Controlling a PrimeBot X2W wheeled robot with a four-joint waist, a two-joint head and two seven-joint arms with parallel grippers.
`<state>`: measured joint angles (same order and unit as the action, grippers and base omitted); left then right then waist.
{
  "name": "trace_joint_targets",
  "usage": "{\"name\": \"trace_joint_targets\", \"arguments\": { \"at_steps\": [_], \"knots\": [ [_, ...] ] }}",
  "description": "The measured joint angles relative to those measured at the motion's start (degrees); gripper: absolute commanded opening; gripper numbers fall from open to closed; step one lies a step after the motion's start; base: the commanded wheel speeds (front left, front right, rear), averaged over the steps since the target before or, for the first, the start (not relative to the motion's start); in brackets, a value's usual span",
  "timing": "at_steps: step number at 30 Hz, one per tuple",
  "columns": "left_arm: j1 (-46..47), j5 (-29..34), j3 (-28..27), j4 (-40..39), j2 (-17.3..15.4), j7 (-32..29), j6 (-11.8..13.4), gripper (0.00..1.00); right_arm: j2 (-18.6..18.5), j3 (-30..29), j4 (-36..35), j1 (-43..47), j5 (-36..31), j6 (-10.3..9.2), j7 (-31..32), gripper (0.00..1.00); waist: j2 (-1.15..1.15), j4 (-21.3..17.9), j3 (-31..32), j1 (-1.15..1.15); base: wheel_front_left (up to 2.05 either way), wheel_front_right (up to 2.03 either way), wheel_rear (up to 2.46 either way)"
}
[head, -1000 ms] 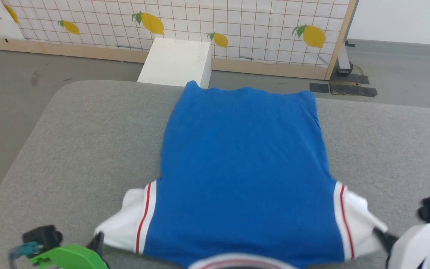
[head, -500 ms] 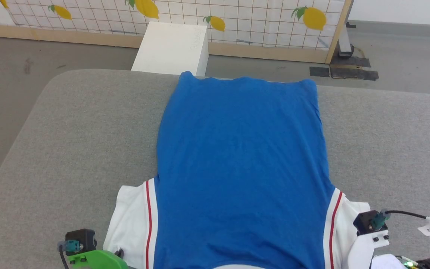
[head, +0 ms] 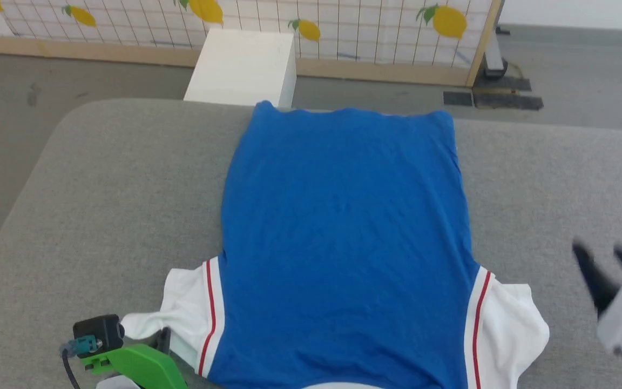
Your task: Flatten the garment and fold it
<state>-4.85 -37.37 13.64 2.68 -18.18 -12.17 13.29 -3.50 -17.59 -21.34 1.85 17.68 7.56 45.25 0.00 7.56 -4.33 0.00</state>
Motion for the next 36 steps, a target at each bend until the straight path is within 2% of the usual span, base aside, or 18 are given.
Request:
{"name": "trace_joint_targets", "arguments": {
  "at_steps": [4, 8, 14, 17, 23, 30, 36],
  "knots": [
    [0.05, 0.07, 0.13, -2.09, 0.27, 0.24, 0.51, 0.00, 0.32, 1.40, 3.70, -9.72, -0.93, 0.00, -6.37, 1.00, 0.00, -0.17, -2.30, 0.00, 0.00, 0.00, 0.00],
    [0.22, 0.24, 0.47, -4.87, 1.26, 1.33, 1.34, 0.00, 0.33, 2.86, 11.65, -21.69, -3.38, 0.00, -9.89, 1.00, 0.00, -0.11, -5.56, 0.00, 0.00, 0.00, 0.00],
    [0.49, 0.78, 1.54, -9.37, 3.89, 3.59, 2.37, 0.00, -1.47, 3.77, 24.98, -40.03, -7.35, 0.00, -9.51, 1.00, 0.00, 1.03, -11.79, 0.01, 0.00, 0.00, 0.00],
    [0.82, 1.55, 2.25, -11.83, 4.82, 4.23, 3.24, 0.00, -4.05, 5.86, 30.27, -48.88, -10.60, 0.00, -7.08, 1.00, 0.00, 2.07, -15.30, 0.01, 0.00, 0.00, 0.00],
    [1.77, 3.26, 4.04, -16.05, 6.89, 5.33, 4.00, 0.00, -9.31, 10.06, 40.36, -62.33, -17.92, 0.00, 3.14, 1.00, 0.00, 5.20, -22.51, 0.02, 0.00, 0.00, 0.00],
    [1.64, 3.45, 5.39, -18.72, 8.20, 6.62, 4.31, 0.00, -13.03, 15.11, 47.03, -67.44, -22.74, 0.00, 13.61, 1.00, 0.00, 10.09, -28.70, 0.02, 0.00, 0.00, 0.00],
    [1.25, 3.54, 5.30, -20.17, 8.23, 7.05, 4.69, 0.00, -14.80, 20.00, 48.56, -67.42, -22.67, 0.00, 15.86, 1.00, 0.00, 13.57, -32.13, 0.02, 0.00, 0.00, 0.00]
  ]
}}
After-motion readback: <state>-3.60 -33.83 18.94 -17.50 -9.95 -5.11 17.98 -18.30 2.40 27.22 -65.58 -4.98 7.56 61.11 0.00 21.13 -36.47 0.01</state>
